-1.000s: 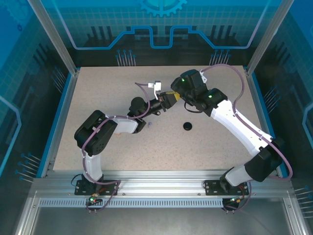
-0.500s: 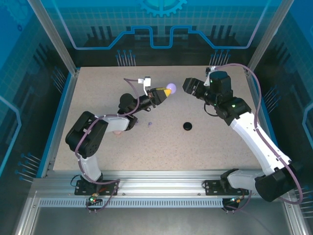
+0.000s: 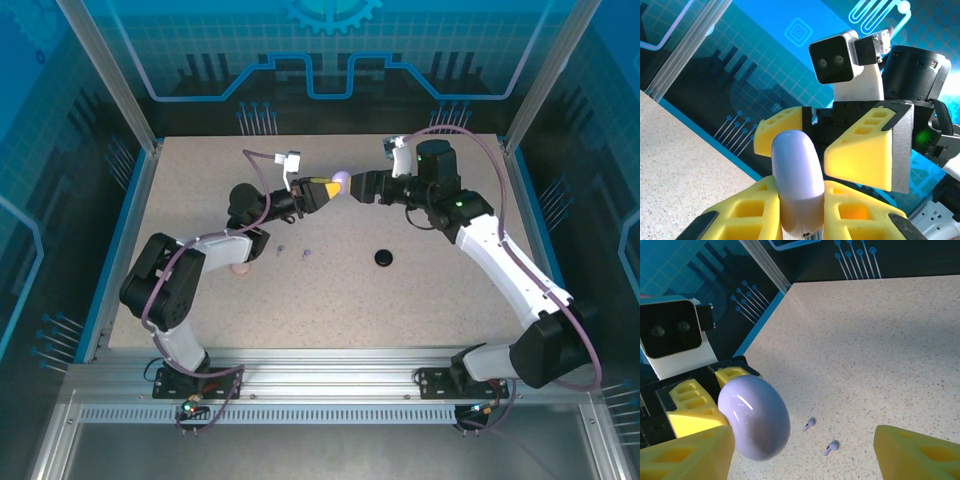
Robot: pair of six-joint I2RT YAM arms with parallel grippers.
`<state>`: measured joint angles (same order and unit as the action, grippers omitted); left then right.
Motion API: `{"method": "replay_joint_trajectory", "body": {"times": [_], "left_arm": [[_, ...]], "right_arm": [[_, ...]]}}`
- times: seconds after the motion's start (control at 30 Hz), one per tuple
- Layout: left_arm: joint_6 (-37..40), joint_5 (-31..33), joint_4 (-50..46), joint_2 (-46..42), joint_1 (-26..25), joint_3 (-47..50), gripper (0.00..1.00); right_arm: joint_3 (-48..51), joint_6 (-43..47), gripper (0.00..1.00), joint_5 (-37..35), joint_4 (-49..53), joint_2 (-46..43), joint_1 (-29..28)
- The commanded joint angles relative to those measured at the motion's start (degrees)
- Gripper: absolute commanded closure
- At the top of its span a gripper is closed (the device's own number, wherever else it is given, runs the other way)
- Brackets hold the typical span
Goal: Insert wireless bluetooth earbuds into charging case
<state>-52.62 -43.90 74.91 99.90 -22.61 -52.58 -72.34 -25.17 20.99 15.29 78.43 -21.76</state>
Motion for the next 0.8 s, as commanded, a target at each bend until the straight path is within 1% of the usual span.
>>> {"method": "replay_joint_trajectory", "body": {"times": [0.0,0.17,0.3,0.5,0.57,0.77], "left_arm": [[-0.2,-2.3,-0.4,-2.2,0.3,-1.3,1.0],[-0.5,-3.1,-0.6,-2.4,0.3,-1.8,1.0],[-0.7,-3.8,-0.5,-3.2,0.3,-1.8,1.0],[-0.3,-3.7,-1.0,-4.5,0.3,-1.2,1.0],[-0.3,-3.8,-1.2,-4.8,0.3,-1.2,1.0],[0.3,-3.8,-1.4,-5.4,0.3,-0.7,1.0]], "right_arm": [[-2.0,1.3,0.26,2.1,-2.2,0.8,-0.6],[-3.1,1.4,0.28,1.3,-1.7,2.7,-1.1],[-3.4,1.2,0.31,-1.4,-0.7,3.9,-0.8],[-2.2,-1.2,0.38,-5.7,0.4,5.1,1.7],[-1.6,-2.0,0.39,-6.3,0.4,4.4,2.5],[1.5,-4.2,0.37,-4.0,-1.8,-1.6,4.4]]}}
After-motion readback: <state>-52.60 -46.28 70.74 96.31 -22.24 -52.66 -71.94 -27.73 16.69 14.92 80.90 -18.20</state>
